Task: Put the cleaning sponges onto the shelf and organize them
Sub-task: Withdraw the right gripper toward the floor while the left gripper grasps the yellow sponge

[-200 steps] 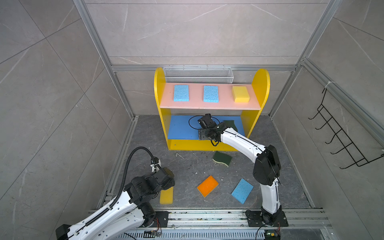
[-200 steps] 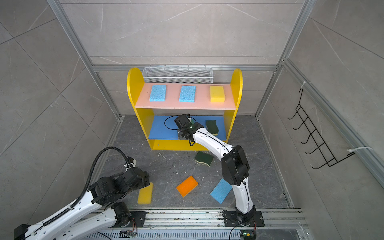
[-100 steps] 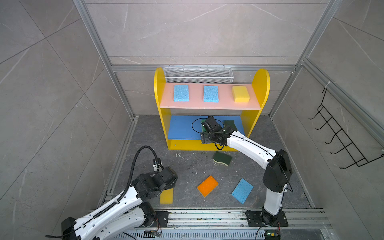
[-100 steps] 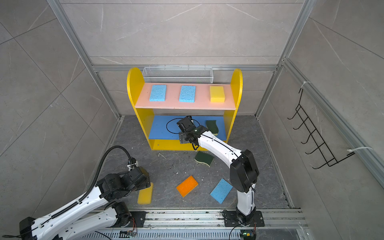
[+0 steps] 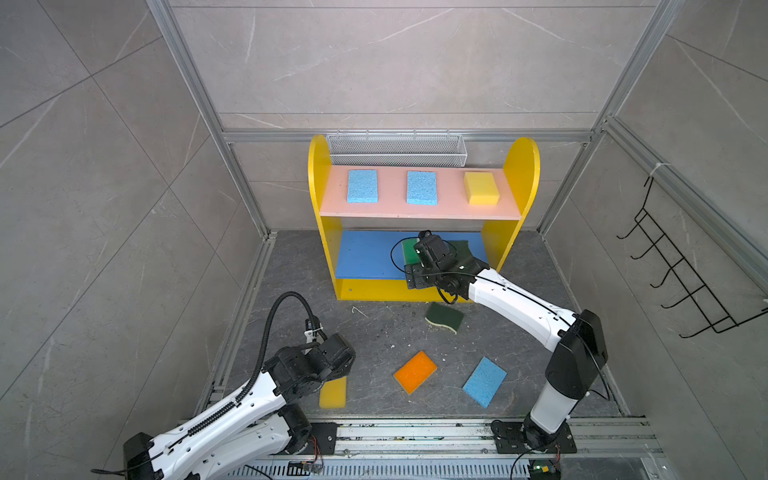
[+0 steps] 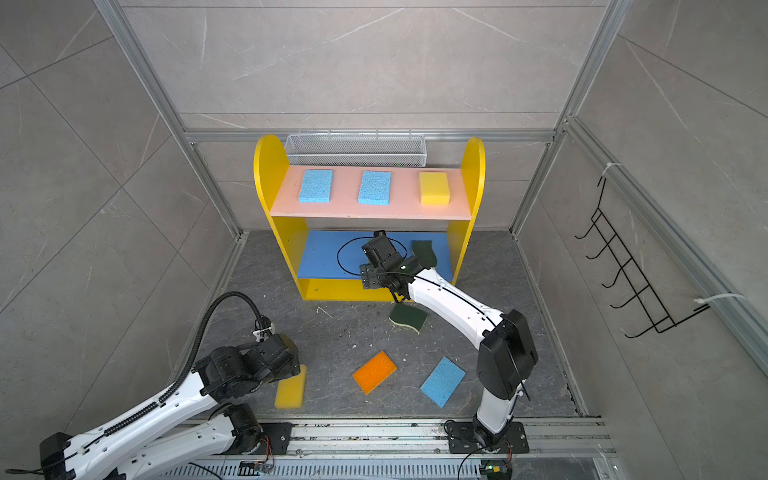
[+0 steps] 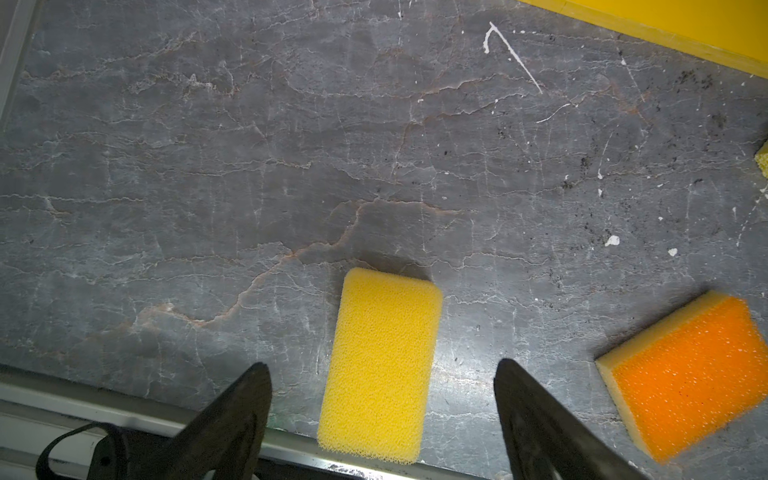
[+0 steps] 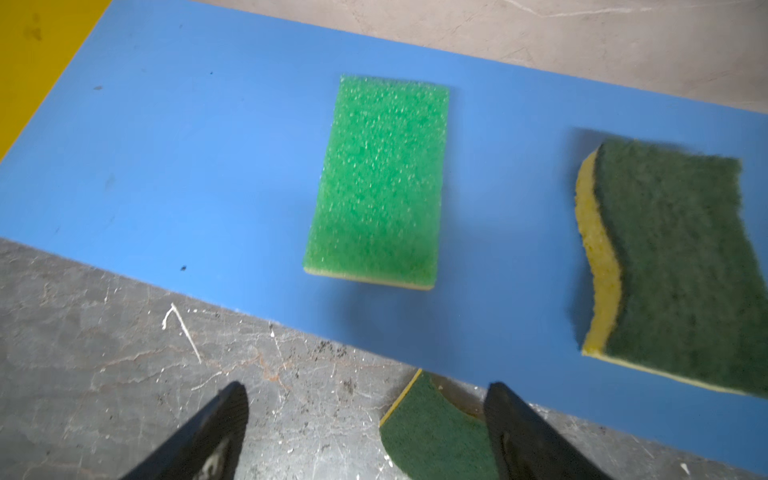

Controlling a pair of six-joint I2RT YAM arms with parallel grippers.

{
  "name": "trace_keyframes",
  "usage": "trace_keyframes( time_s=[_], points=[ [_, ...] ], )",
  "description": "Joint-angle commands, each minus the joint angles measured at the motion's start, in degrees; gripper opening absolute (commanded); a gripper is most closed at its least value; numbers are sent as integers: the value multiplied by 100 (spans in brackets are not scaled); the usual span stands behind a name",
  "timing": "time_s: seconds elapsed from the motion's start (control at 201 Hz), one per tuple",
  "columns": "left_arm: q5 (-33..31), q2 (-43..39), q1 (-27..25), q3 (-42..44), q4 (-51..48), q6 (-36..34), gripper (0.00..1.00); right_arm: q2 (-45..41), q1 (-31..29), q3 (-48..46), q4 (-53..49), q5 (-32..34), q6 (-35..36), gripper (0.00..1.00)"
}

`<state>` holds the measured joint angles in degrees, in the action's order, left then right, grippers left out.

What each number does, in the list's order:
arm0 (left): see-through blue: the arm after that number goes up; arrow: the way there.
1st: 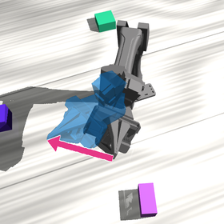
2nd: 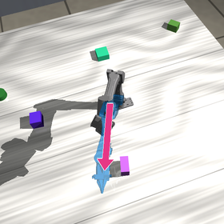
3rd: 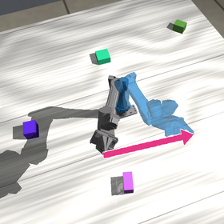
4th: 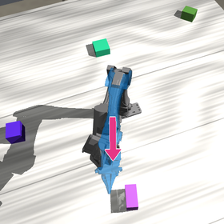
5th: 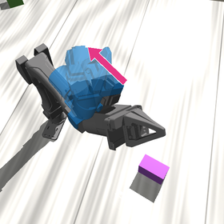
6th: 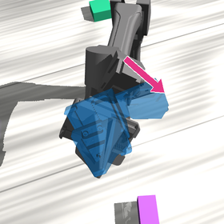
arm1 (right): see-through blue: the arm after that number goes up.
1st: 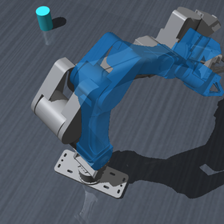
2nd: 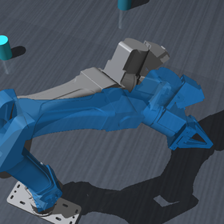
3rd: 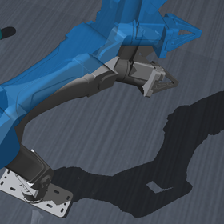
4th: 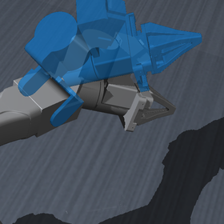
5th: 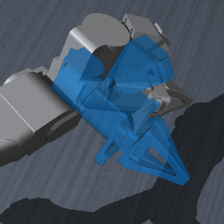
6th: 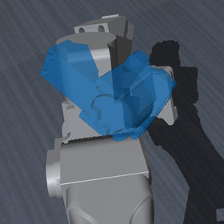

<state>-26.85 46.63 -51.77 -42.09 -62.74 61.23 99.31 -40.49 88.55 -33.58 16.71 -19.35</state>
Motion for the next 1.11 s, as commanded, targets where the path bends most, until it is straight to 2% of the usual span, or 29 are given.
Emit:
trace_keyframes(
  time_s=[0.0,0.164,0.314,0.553,0.817,1.105],
  points=[
    [-50,55,9,-21,-448,318,88,-591,13,-285,150,-142,125,92],
    [605,44,9,300,-289,374,88,-1279,15,-935,48,-196,108,92],
    [920,193,-9,556,-134,645,91,-1956,15,-1560,-202,-37,15,93],
    [1332,472,-26,883,299,567,98,-2884,29,-2252,-576,202,26,96],
    [1570,492,-26,1237,809,444,99,-3199,67,-2487,-711,250,20,99],
    [1692,1345,-26,1235,1292,241,99,-3318,190,-2596,-754,225,2,100]
  ],
)
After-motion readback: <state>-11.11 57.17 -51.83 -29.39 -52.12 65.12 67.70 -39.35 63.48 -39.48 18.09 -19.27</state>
